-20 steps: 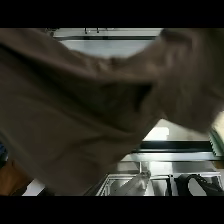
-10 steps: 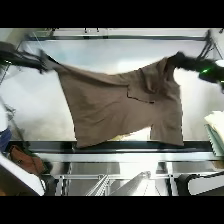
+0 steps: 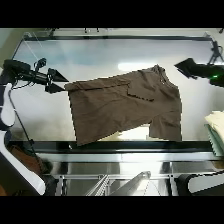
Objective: Fold the shirts.
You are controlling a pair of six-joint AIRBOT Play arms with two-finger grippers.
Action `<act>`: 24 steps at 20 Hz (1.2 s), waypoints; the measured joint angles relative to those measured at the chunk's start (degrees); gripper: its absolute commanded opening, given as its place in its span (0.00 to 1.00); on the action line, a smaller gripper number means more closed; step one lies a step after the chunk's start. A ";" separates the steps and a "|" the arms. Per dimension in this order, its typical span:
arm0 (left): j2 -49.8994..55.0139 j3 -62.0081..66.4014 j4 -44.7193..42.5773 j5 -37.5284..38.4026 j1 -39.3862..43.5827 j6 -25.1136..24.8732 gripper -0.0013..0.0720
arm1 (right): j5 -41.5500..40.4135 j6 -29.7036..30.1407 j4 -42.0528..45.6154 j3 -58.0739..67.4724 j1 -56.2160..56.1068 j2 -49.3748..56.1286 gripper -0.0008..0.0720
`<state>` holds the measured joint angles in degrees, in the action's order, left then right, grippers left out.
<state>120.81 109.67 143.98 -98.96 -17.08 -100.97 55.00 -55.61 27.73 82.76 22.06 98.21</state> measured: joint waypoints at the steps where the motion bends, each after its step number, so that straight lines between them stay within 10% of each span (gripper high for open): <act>1: -3.26 -4.92 -2.29 -0.63 -0.52 0.76 1.00 | 2.14 -2.27 2.27 0.00 1.95 -0.85 0.50; 11: -42.38 -71.06 -16.44 18.05 -0.07 4.94 0.97 | 18.38 -9.62 8.90 -1.05 11.72 -3.87 0.50; 21: -37.35 -77.85 -0.66 26.08 4.48 -5.92 0.97 | 25.42 -10.32 7.17 -1.64 11.58 -4.11 0.48; 22: -35.95 -76.28 0.44 26.53 6.27 -6.51 0.83 | 26.05 -10.45 7.17 -2.23 11.80 -4.35 0.48; 24: -33.29 -72.76 0.61 29.31 10.38 -7.78 0.04 | 26.88 -10.86 7.17 -4.46 12.55 -5.29 0.46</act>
<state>87.53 36.91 144.59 -69.65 -6.70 -108.75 81.89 -66.48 34.89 78.30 34.61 92.92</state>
